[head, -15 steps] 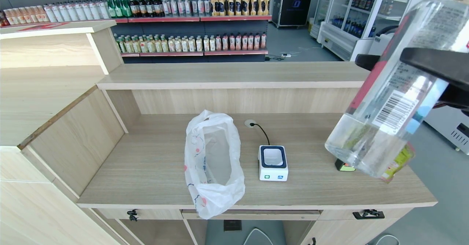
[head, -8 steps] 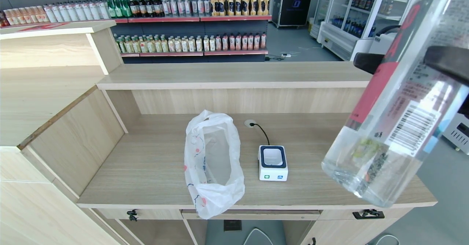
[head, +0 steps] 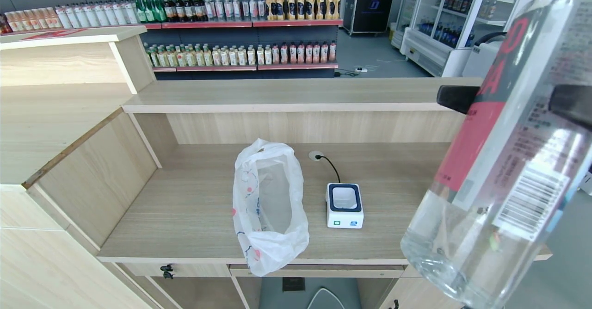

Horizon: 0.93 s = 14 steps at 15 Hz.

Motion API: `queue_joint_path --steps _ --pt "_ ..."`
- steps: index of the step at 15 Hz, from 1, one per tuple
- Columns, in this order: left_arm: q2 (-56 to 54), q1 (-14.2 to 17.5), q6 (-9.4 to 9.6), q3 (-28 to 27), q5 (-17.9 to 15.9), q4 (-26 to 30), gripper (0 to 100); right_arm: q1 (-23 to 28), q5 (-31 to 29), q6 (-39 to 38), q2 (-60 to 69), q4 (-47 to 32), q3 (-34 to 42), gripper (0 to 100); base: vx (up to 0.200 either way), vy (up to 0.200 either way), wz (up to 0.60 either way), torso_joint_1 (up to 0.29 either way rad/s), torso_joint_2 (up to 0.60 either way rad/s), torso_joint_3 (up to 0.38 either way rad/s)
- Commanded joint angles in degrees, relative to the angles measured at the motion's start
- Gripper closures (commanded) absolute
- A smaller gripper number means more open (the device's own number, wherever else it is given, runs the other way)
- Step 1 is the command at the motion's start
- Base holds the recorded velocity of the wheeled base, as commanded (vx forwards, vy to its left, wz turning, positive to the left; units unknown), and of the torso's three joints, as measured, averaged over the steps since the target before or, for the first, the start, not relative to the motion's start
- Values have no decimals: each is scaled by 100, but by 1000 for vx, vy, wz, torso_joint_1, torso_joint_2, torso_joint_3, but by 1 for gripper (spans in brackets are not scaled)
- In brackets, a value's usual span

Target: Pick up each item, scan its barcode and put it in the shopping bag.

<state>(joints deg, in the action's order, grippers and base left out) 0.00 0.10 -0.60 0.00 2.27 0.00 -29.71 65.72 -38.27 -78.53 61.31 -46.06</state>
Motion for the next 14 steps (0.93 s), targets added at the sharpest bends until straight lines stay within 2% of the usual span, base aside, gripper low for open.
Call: queue_joint_path --steps 1,8,12,13,14 --pt "0 -1 -2 0 2 0 0 -123 2 3 13 4 44 100 0 0 0 0 0 0" --pt "0 -1 -2 0 2 0 0 -79 2 162 -57 4 44 100 0 0 0 0 0 0" --pt "0 -1 -2 0 2 0 0 220 -33 249 -48 -5 35 100 0 0 0 0 0 0" --pt "0 -1 -2 0 2 0 0 791 -24 794 -180 -49 79 100 0 0 0 0 0 0" --pt "0 -1 -2 0 2 0 0 1652 -33 1752 -496 -57 167 100 0 0 0 0 0 0"
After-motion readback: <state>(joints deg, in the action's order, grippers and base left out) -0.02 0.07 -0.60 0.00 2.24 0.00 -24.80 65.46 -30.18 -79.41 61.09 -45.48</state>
